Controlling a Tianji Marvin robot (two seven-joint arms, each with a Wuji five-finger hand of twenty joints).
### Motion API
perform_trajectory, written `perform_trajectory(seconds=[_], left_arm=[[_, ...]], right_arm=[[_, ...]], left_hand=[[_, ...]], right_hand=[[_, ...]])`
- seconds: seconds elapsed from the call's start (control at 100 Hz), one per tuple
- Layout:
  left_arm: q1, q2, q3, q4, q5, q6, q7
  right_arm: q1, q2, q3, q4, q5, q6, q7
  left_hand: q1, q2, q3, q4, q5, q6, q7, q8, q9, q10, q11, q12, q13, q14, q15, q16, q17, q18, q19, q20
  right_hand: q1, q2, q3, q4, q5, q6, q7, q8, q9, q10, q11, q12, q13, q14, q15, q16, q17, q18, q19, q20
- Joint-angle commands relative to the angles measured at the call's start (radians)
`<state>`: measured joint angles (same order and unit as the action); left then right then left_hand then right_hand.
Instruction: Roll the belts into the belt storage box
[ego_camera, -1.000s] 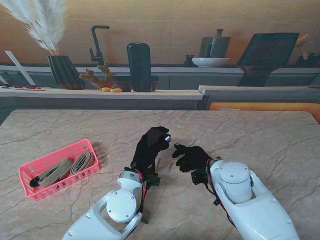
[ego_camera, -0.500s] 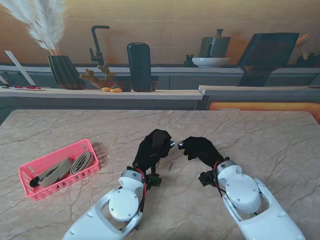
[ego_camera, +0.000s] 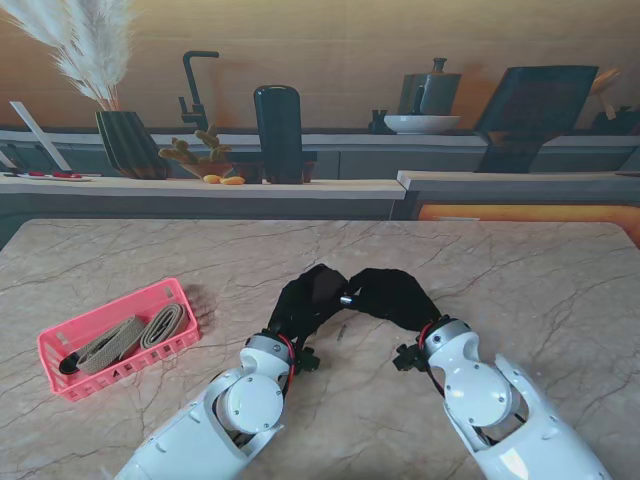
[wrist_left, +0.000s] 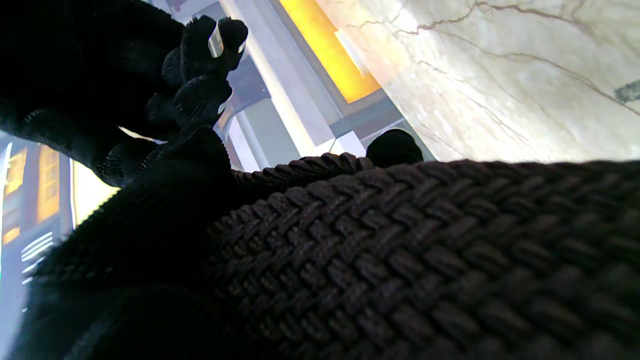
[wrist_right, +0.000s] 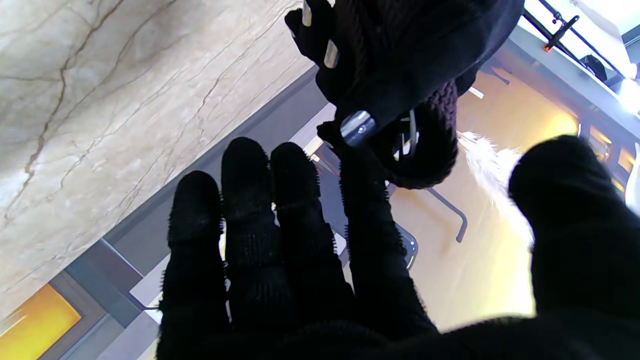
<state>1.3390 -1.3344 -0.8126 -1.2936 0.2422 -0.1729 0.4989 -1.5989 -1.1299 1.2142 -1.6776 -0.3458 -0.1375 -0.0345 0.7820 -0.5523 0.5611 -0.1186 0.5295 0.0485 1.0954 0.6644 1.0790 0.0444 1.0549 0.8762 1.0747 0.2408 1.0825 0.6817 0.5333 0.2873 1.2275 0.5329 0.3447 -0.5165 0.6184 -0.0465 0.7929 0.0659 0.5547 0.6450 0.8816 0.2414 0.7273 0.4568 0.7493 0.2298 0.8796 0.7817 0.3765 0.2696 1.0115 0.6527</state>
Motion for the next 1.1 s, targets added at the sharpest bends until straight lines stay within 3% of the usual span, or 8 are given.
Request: perform_trajectory(seconds=[0.0, 0.28, 0.42, 0.67, 0.81, 0.87, 0.97, 1.09], left_arm=[[-0.007, 0.001, 0.004, 0.002, 0.001, -0.009, -0.001], [-0.028, 0.015, 0.022, 0.027, 0.091, -0.028, 0.01], [-0.029, 0.018, 0.025, 0.028, 0.108, -0.034, 0.01], [-0.039, 0.026, 0.036, 0.037, 0.143, -0.042, 0.006], [-0.039, 0.026, 0.037, 0.036, 0.143, -0.041, 0.004], [-0.038, 0.026, 0.036, 0.034, 0.142, -0.041, 0.005], [-0.033, 0.025, 0.034, 0.029, 0.133, -0.043, 0.005], [-0.029, 0.024, 0.032, 0.024, 0.128, -0.047, 0.005]], right_arm=[[0.014, -0.006, -0.014, 0.005, -0.007, -0.001, 0.003], [0.061, -0.005, -0.071, 0.035, -0.123, 0.048, -0.031], [0.093, -0.008, -0.104, 0.067, -0.145, 0.06, -0.049], [0.125, -0.016, -0.143, 0.091, -0.074, 0.084, -0.029], [0.127, -0.015, -0.149, 0.089, -0.045, 0.093, -0.007], [0.128, -0.013, -0.151, 0.088, -0.044, 0.098, 0.004], [0.13, -0.011, -0.156, 0.086, -0.036, 0.107, 0.021], [0.128, -0.01, -0.156, 0.078, -0.016, 0.126, 0.036]], left_hand=[[0.012, -0.02, 0.036, -0.02, 0.018, -0.013, 0.061, 0.024, 0.058, -0.054, 0.103, 0.007, 0.068, -0.078, 0.083, -0.011, 0.013, 0.002, 0.05, 0.011], [0.029, -0.02, 0.022, -0.023, 0.032, -0.027, 0.109, 0.053, 0.082, -0.055, 0.11, -0.003, 0.091, -0.076, 0.087, -0.021, 0.033, 0.011, 0.057, 0.006], [0.033, -0.024, 0.019, -0.024, 0.037, -0.03, 0.12, 0.059, 0.088, -0.052, 0.113, -0.006, 0.097, -0.078, 0.089, -0.024, 0.038, 0.014, 0.059, 0.004], [0.026, -0.035, 0.024, -0.022, 0.038, -0.026, 0.112, 0.051, 0.089, -0.053, 0.113, -0.011, 0.098, -0.078, 0.088, -0.028, 0.039, 0.011, 0.059, 0.0], [0.022, -0.036, 0.03, -0.024, 0.041, -0.022, 0.106, 0.046, 0.09, -0.051, 0.113, -0.013, 0.098, -0.076, 0.086, -0.03, 0.039, 0.011, 0.06, -0.002], [0.02, -0.035, 0.03, -0.025, 0.04, -0.022, 0.105, 0.045, 0.091, -0.051, 0.112, -0.014, 0.1, -0.078, 0.085, -0.031, 0.039, 0.011, 0.06, -0.002], [0.017, -0.038, 0.034, -0.026, 0.043, -0.016, 0.096, 0.035, 0.092, -0.05, 0.109, -0.017, 0.101, -0.076, 0.083, -0.034, 0.041, 0.013, 0.057, -0.006], [-0.003, -0.033, 0.041, -0.029, 0.042, -0.007, 0.043, -0.013, 0.078, -0.052, 0.09, -0.025, 0.084, -0.073, 0.063, -0.042, 0.034, 0.007, 0.046, -0.014]], right_hand=[[-0.066, 0.038, -0.022, -0.038, -0.001, -0.013, -0.024, -0.007, 0.021, 0.02, -0.007, -0.003, 0.022, -0.007, -0.002, -0.001, 0.014, 0.022, 0.016, 0.005], [-0.11, 0.087, -0.044, -0.029, 0.09, -0.002, 0.009, 0.024, 0.1, 0.05, 0.045, 0.013, 0.095, 0.028, 0.067, 0.026, 0.06, 0.042, 0.097, 0.042], [-0.103, 0.087, -0.04, -0.027, 0.092, -0.018, 0.014, 0.032, 0.106, 0.039, 0.055, 0.013, 0.104, 0.019, 0.078, 0.025, 0.068, 0.038, 0.115, 0.038], [0.08, 0.15, -0.136, -0.007, 0.11, -0.043, 0.044, 0.052, 0.129, 0.027, 0.076, 0.005, 0.12, 0.016, 0.1, 0.02, 0.07, 0.03, 0.138, 0.014], [0.246, 0.161, -0.214, 0.013, 0.126, -0.058, 0.067, 0.046, 0.151, 0.018, 0.081, -0.001, 0.136, 0.012, 0.106, 0.015, 0.074, 0.026, 0.144, 0.006], [0.325, 0.153, -0.258, 0.012, 0.11, -0.072, 0.137, -0.056, 0.164, 0.014, 0.082, -0.005, 0.147, 0.009, 0.108, 0.012, 0.08, 0.023, 0.148, -0.001], [0.416, 0.102, -0.129, -0.025, 0.039, -0.091, 0.352, -0.243, 0.188, 0.007, 0.074, -0.014, 0.171, 0.003, 0.101, 0.001, 0.092, 0.019, 0.151, -0.009], [0.459, 0.096, 0.059, -0.096, 0.058, -0.078, 0.394, -0.287, 0.219, 0.015, 0.069, -0.021, 0.201, 0.009, 0.096, -0.006, 0.106, 0.014, 0.155, -0.013]])
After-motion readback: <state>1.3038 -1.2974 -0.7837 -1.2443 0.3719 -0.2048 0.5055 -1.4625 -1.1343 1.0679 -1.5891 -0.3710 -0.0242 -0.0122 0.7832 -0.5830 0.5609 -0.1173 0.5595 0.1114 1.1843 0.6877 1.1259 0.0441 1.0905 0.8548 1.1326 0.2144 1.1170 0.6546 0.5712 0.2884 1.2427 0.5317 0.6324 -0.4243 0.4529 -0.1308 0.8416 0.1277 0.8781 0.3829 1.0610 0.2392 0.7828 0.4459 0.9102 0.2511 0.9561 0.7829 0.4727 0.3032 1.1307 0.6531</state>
